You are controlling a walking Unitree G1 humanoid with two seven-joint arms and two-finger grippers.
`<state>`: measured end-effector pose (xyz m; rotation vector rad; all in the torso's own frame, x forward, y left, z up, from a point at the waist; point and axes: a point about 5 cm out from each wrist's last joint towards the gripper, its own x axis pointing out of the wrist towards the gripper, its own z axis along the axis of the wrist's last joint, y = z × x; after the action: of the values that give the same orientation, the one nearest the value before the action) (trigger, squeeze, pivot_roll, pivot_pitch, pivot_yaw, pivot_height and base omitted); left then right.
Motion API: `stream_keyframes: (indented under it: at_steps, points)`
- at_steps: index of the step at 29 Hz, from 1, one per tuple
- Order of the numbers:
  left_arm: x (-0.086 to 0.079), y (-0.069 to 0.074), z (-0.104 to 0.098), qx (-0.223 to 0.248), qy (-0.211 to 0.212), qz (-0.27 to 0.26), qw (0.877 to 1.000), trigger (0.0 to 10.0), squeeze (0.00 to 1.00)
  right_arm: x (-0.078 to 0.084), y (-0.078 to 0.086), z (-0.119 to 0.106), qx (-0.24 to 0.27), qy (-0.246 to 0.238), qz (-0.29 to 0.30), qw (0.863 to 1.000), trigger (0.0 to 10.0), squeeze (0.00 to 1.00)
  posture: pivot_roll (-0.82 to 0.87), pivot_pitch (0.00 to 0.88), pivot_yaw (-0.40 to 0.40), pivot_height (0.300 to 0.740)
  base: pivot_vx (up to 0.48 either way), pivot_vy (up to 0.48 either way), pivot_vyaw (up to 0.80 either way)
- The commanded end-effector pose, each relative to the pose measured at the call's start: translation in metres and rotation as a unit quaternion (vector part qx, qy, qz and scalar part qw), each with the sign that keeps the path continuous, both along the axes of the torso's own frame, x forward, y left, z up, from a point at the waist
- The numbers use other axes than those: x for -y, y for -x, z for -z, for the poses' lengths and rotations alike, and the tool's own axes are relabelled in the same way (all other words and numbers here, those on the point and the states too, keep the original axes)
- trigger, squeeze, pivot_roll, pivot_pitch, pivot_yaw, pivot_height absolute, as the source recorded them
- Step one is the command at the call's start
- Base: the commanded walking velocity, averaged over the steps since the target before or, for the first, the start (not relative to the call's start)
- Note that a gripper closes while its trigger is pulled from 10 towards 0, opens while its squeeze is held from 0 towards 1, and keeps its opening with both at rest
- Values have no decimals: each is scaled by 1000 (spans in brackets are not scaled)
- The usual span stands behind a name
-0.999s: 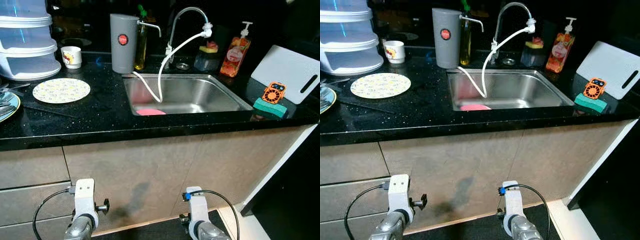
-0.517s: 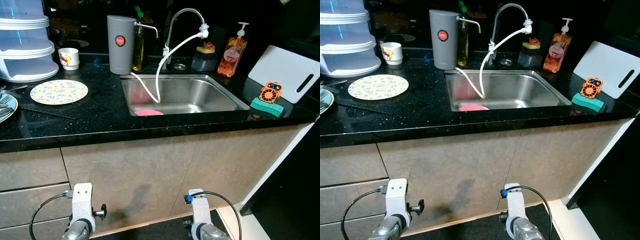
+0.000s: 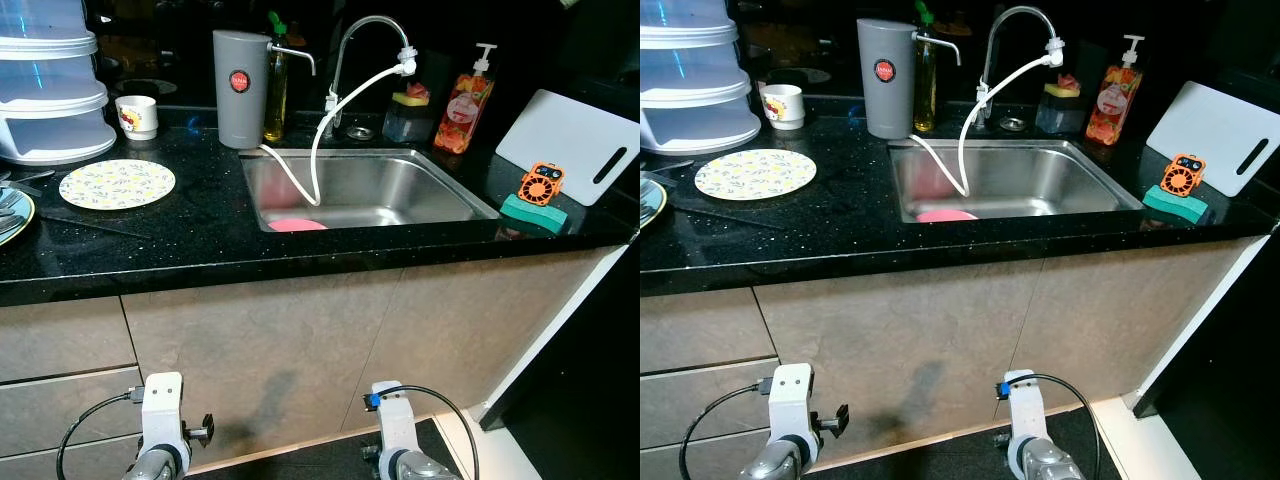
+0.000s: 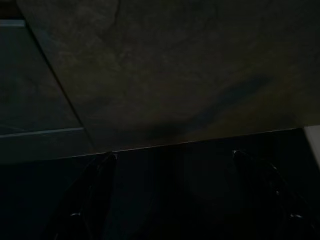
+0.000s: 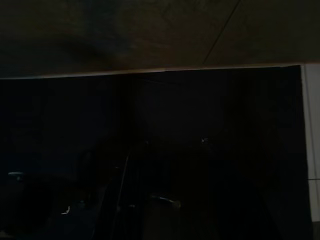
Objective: Kitchen organization
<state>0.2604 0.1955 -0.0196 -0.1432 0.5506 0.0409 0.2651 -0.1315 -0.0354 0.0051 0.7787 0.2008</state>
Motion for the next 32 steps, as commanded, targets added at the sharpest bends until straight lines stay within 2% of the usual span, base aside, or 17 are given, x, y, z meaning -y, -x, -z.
stream_keyframes:
  at_steps: [1,3,6,8,13,16,19,25,26,29,32]
  points:
    - [6,3,3,0,22,-4,1000,10000,0,1,3,3,-11,-5,2,1000,10000,0,3,23,-76,740,0,0,0]
    - [10,6,7,-8,54,-22,998,10000,0,-3,6,5,-37,-34,1,999,10000,0,-5,23,-70,740,0,0,0]
    - [15,8,9,-12,65,-21,998,10000,0,-7,9,7,-47,-91,26,994,10000,0,-1,27,-66,740,0,0,0]
    - [12,7,7,-3,72,-32,997,10000,0,-7,8,5,-45,-98,30,994,10000,0,4,33,-71,740,0,0,0]
    - [10,10,10,-18,81,-46,995,10000,0,-7,5,4,-41,-98,31,994,10000,0,-1,42,-67,740,0,0,0]
    - [9,10,8,-14,61,-30,998,10000,0,-7,4,3,-42,-92,29,994,10000,0,-1,38,-68,740,0,0,0]
    - [9,7,6,-23,38,-15,999,10000,0,-5,5,4,-48,-64,16,997,10000,0,-1,28,-79,740,0,0,0]
    - [8,7,5,-23,27,-5,999,10000,0,-3,7,6,-53,-55,21,997,10000,0,19,20,-83,740,0,0,0]
    - [11,10,7,-27,13,13,999,10000,0,-3,9,7,-56,-57,24,997,10000,0,36,1,-79,740,0,0,0]
    - [17,15,11,-30,9,26,999,10000,0,-1,13,10,-64,-55,28,996,10000,0,34,0,-83,740,0,0,0]
    - [23,19,13,-32,24,18,999,10000,0,5,17,13,-67,-31,17,997,10000,0,34,0,-103,740,0,0,0]
